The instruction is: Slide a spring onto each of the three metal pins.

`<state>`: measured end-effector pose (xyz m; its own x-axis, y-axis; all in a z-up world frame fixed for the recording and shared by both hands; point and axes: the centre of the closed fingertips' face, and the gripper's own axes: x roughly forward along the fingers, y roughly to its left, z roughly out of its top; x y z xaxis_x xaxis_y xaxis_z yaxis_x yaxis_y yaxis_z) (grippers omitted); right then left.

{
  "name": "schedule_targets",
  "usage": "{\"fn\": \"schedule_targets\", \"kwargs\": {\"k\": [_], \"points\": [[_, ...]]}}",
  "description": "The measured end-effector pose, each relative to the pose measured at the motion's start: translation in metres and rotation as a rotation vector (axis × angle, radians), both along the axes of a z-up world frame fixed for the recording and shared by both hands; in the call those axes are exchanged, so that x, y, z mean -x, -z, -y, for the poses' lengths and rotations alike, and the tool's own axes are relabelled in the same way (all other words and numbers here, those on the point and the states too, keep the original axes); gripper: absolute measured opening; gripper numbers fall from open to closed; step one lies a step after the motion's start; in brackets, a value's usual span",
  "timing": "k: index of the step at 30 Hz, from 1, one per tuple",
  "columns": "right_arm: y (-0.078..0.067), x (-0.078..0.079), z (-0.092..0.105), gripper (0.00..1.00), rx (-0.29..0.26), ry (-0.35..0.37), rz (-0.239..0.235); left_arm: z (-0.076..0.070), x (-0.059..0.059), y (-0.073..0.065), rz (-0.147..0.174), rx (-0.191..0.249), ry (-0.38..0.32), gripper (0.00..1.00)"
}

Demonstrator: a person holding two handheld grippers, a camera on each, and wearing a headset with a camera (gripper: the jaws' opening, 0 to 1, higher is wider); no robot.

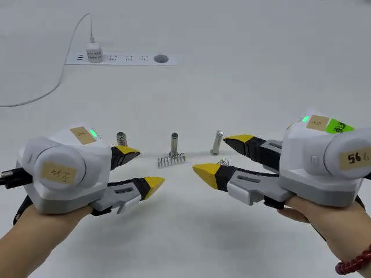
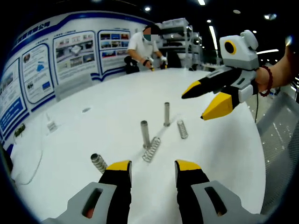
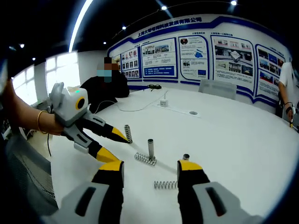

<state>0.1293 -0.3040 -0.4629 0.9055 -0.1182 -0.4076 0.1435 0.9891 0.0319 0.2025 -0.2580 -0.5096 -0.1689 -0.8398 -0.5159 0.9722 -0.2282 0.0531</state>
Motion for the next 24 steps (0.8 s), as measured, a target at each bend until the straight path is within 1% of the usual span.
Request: {"fn": "schedule_targets", "kwargs": {"k": [2,7,10,12,14,16,19,22,24], "points": [[0.001,0.004,0.000,0.47,-0.006,0.001,-0.002,0.002,0.000,0.004,-0.001,-0.012,0.007,0.37],[0.004,0.012,-0.002,0.48,-0.006,-0.003,-0.012,0.009,0.000,0.008,0.013,-0.012,0.024,0.34],[0.008,0.016,-0.002,0.48,-0.011,-0.004,-0.020,0.014,-0.001,0.010,0.014,-0.016,0.034,0.30],[0.010,0.018,-0.002,0.47,-0.028,-0.003,-0.020,0.017,-0.001,0.011,0.024,-0.012,0.042,0.27],[0.012,0.020,-0.002,0.47,-0.025,-0.003,-0.021,0.020,-0.002,0.011,0.018,-0.004,0.044,0.26],[0.015,0.023,-0.002,0.47,-0.021,-0.004,-0.034,0.023,-0.001,0.012,0.016,0.000,0.055,0.23],[0.016,0.025,-0.001,0.47,-0.023,0.000,-0.036,0.027,-0.002,0.015,0.028,-0.008,0.065,0.22],[0.017,0.028,0.001,0.47,-0.028,0.009,-0.038,0.032,-0.003,0.017,0.029,-0.010,0.073,0.21],[0.018,0.028,0.001,0.47,-0.027,0.012,-0.038,0.033,-0.002,0.018,0.030,-0.019,0.081,0.18]]}}
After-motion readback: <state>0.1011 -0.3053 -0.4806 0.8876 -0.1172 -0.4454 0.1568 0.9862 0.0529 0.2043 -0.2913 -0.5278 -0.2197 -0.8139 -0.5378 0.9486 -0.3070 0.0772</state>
